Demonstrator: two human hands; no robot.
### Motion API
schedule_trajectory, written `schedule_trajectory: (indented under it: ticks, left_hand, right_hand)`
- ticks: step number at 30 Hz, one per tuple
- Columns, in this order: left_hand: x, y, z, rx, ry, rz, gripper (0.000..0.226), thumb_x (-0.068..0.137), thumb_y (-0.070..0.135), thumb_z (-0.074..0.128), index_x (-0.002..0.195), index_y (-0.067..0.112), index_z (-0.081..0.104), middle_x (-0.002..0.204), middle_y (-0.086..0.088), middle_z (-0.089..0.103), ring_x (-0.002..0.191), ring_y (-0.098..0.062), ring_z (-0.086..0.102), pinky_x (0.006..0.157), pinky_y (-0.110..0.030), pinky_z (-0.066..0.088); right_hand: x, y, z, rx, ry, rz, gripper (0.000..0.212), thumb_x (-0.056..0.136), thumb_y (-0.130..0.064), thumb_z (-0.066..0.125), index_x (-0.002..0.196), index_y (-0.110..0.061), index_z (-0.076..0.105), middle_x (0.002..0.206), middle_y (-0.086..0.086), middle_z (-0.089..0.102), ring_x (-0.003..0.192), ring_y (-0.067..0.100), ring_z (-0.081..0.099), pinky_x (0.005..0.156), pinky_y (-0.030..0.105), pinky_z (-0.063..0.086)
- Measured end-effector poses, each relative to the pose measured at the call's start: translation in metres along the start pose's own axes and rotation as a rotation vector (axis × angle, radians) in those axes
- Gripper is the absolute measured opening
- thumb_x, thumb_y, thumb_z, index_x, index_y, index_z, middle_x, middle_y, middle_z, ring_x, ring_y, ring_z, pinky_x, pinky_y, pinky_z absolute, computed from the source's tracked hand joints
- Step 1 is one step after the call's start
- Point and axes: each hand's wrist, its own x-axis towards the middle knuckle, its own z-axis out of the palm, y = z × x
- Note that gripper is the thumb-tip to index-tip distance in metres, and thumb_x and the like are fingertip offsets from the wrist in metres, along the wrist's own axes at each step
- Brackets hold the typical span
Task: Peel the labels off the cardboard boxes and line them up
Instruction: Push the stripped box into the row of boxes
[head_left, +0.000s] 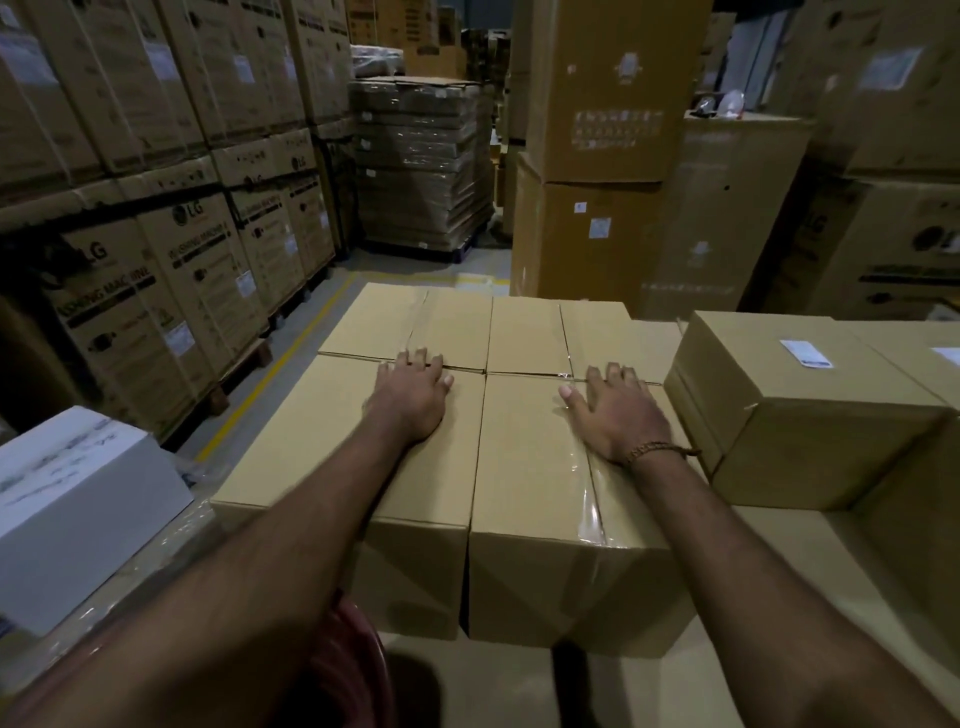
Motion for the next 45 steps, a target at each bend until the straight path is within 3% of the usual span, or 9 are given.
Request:
schedule_trajectory:
  ticks: [5, 11, 17, 20, 23, 26, 28, 40, 45]
  left_hand:
    - [-0.005, 0.003, -0.007, 0.012, -0.025, 0.001, 0.058, 0.113, 0.043, 0.019, 0.166, 0.020, 0.021, 0.175, -0.008, 0.012, 0.161, -0.032, 0.006, 0.129, -0.054, 0.005]
    - [-0.034, 0.042, -0.019, -0.107, 0.082, 0.068, 0.045, 0.112, 0.034, 0.036, 0.149, 0.016, 0.051, 0.159, -0.010, 0.046, 0.145, -0.029, 0.042, 0.121, -0.049, 0.030]
    - [-0.072, 0.085, -0.014, -0.119, 0.075, -0.013, 0.050, 0.110, 0.042, 0.039, 0.154, 0.019, 0.047, 0.162, -0.011, 0.041, 0.150, -0.032, 0.035, 0.121, -0.052, 0.029]
    - [-0.095, 0.093, -0.013, -0.110, 0.046, -0.088, 0.051, 0.109, 0.048, 0.038, 0.149, 0.019, 0.051, 0.156, -0.012, 0.047, 0.146, -0.034, 0.039, 0.119, -0.054, 0.031]
    - [-0.124, 0.097, -0.011, -0.037, 0.050, -0.176, 0.049, 0.108, 0.050, 0.037, 0.145, 0.022, 0.056, 0.156, -0.012, 0.047, 0.149, -0.035, 0.034, 0.124, -0.061, 0.020]
    - [-0.154, 0.099, -0.008, 0.007, 0.056, -0.352, 0.050, 0.107, 0.052, 0.035, 0.147, 0.026, 0.051, 0.167, -0.016, 0.030, 0.158, -0.042, 0.011, 0.118, -0.074, -0.007]
    - [-0.169, 0.096, -0.007, -0.059, 0.092, -0.452, 0.054, 0.106, 0.055, 0.036, 0.150, 0.026, 0.047, 0.171, -0.019, 0.019, 0.159, -0.044, 0.001, 0.115, -0.077, -0.011]
    - [-0.179, 0.084, -0.002, -0.287, 0.210, -0.429, 0.053, 0.106, 0.046, 0.046, 0.154, 0.024, 0.046, 0.171, -0.016, 0.021, 0.161, -0.035, 0.005, 0.117, -0.076, -0.010]
    - [-0.185, 0.061, -0.036, -0.267, 0.366, -0.561, 0.059, 0.098, 0.050, 0.056, 0.149, 0.021, 0.052, 0.166, -0.017, 0.031, 0.155, -0.040, 0.022, 0.122, -0.063, 0.018]
  right_hand:
    - [-0.001, -0.013, -0.001, 0.062, 0.004, -0.042, 0.077, 0.108, -0.063, 0.026, 0.158, -0.006, 0.040, 0.163, 0.015, 0.042, 0.152, 0.030, 0.035, 0.127, 0.048, 0.031]
    - [-0.033, -0.018, -0.030, 0.539, 0.112, 0.058, 0.067, 0.109, -0.055, 0.048, 0.163, -0.016, 0.041, 0.165, 0.008, 0.046, 0.151, 0.028, 0.043, 0.124, 0.046, 0.037]
    - [-0.107, 0.010, -0.038, 0.366, 0.208, 0.362, 0.064, 0.105, -0.060, 0.050, 0.153, -0.017, 0.052, 0.156, 0.014, 0.052, 0.148, 0.038, 0.043, 0.119, 0.061, 0.041]
    - [-0.146, 0.018, -0.030, 0.307, 0.232, 0.404, 0.067, 0.105, -0.065, 0.044, 0.148, -0.015, 0.054, 0.147, 0.014, 0.057, 0.135, 0.036, 0.054, 0.111, 0.057, 0.047]
    - [-0.161, 0.014, -0.023, 0.363, 0.219, 0.352, 0.061, 0.107, -0.060, 0.046, 0.148, -0.016, 0.052, 0.141, 0.010, 0.056, 0.124, 0.031, 0.059, 0.097, 0.046, 0.052]
    - [-0.162, 0.010, -0.016, 0.283, 0.232, 0.332, 0.057, 0.107, -0.059, 0.044, 0.138, -0.013, 0.057, 0.133, 0.012, 0.057, 0.113, 0.031, 0.061, 0.092, 0.047, 0.057]
    - [-0.162, 0.010, -0.013, 0.251, 0.237, 0.344, 0.057, 0.106, -0.059, 0.043, 0.133, -0.012, 0.059, 0.132, 0.014, 0.057, 0.110, 0.032, 0.061, 0.093, 0.050, 0.057]
    - [-0.164, 0.010, -0.011, 0.236, 0.254, 0.318, 0.063, 0.107, -0.061, 0.037, 0.136, -0.010, 0.059, 0.144, 0.022, 0.053, 0.123, 0.041, 0.058, 0.102, 0.052, 0.052]
    - [-0.177, 0.006, -0.015, 0.144, 0.372, 0.266, 0.064, 0.105, -0.061, 0.044, 0.145, -0.013, 0.055, 0.160, 0.023, 0.043, 0.149, 0.044, 0.038, 0.121, 0.062, 0.029]
